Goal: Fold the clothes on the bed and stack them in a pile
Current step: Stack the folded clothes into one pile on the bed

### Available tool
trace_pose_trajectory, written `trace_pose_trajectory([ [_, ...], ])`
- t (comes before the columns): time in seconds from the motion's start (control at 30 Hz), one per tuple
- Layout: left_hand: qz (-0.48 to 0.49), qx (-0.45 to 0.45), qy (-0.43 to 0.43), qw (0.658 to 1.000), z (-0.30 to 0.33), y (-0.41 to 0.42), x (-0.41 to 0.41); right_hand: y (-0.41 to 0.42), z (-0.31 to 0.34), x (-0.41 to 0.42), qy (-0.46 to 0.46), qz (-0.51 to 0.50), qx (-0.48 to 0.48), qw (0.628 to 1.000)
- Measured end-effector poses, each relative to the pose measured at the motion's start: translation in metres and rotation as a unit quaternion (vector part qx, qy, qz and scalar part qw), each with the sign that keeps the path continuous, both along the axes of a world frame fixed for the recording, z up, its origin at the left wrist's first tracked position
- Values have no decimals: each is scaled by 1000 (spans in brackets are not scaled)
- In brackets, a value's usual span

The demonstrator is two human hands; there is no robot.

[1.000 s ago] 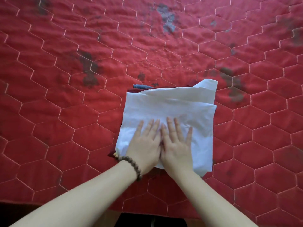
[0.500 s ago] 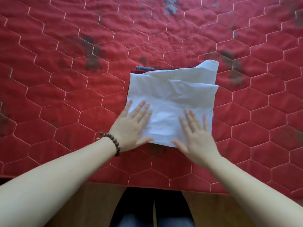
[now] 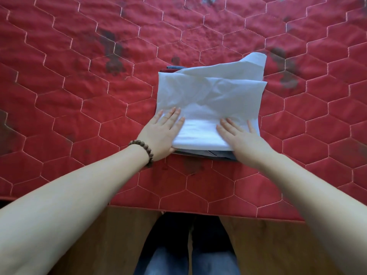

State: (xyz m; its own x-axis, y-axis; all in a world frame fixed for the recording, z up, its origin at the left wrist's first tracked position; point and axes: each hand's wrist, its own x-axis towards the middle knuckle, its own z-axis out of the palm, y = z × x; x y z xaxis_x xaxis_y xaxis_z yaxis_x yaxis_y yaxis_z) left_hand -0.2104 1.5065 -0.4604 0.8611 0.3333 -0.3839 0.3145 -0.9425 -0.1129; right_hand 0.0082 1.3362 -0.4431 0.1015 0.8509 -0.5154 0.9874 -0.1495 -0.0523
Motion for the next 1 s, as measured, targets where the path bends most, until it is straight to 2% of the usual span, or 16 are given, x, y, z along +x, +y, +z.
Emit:
trace_pose_trajectory([
  [0.1, 41, -1, -9, 999, -1, -4, -3, -6, -3, -10, -52, -4, 68, 996],
  [0.23, 42, 13, 1, 999, -3, -11, -1, -21, -18, -37, -69, -26, 45, 996],
  [0.47, 44, 42, -42, 997, -3, -7, 10, -12, -22, -24, -93, -48, 157, 982],
  [0.6, 47, 1, -39, 998, -2, -18, -1, -27, -23, -36, -24, -72, 54, 996],
  [0.67, 52, -15, -56, 997, 3, -21, -1, -26, -18, -38, -13, -88, 66, 994],
  [0.83, -8, -12, -46, 999, -4, -30, 20, 9, -18, -52, -16, -23, 125, 992],
  [1.0, 47, 2, -23, 999, -21, -23, 20, 20, -33, -41, -26, -38, 118, 992],
])
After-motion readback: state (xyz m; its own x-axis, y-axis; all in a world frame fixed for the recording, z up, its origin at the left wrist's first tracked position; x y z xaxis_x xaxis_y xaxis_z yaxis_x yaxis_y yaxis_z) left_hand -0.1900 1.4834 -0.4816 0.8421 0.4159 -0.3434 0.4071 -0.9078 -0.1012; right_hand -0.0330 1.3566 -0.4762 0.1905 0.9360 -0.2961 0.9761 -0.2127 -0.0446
